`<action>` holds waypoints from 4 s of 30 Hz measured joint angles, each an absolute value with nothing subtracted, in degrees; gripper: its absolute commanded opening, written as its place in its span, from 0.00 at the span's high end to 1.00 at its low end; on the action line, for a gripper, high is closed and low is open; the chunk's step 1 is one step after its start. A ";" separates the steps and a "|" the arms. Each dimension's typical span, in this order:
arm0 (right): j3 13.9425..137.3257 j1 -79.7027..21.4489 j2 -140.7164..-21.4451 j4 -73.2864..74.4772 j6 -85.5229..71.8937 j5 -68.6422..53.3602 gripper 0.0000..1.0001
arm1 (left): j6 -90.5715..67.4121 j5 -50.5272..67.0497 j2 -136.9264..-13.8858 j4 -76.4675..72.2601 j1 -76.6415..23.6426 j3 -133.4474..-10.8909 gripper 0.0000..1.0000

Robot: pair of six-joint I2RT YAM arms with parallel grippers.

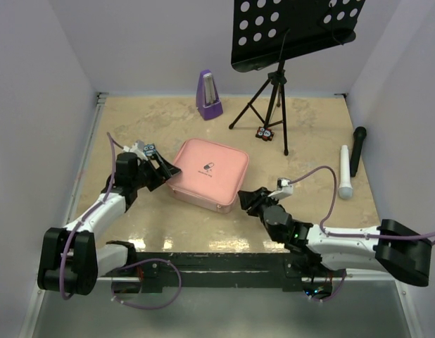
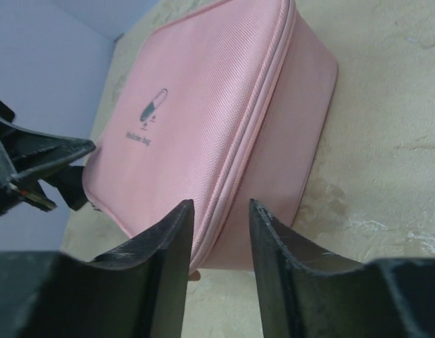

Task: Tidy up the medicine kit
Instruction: Adjust the medicine box at the center of the board, then zip the medicine box at the center of the board.

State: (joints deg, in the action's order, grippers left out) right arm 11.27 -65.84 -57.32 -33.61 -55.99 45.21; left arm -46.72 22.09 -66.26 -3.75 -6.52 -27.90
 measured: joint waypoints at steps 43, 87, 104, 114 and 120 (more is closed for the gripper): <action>14.90 -65.06 -64.51 -41.80 -32.32 24.01 0.36 | -41.30 24.14 -67.90 -5.65 -17.96 -41.58 0.28; 20.58 -69.76 -88.01 -55.09 -34.13 27.66 0.39 | -41.50 29.21 -80.42 -12.97 -27.18 -40.45 0.43; 22.59 -70.02 -90.76 -55.33 -38.30 30.57 0.41 | -42.02 28.40 -83.94 -15.16 -27.18 -40.38 0.50; 24.27 -70.11 -93.06 -55.31 -39.35 30.76 0.45 | -42.94 27.77 -84.55 -16.67 -27.18 -39.66 0.52; 25.41 -70.13 -93.84 -55.24 -40.05 31.09 0.48 | -43.07 27.68 -84.86 -17.34 -27.18 -39.46 0.52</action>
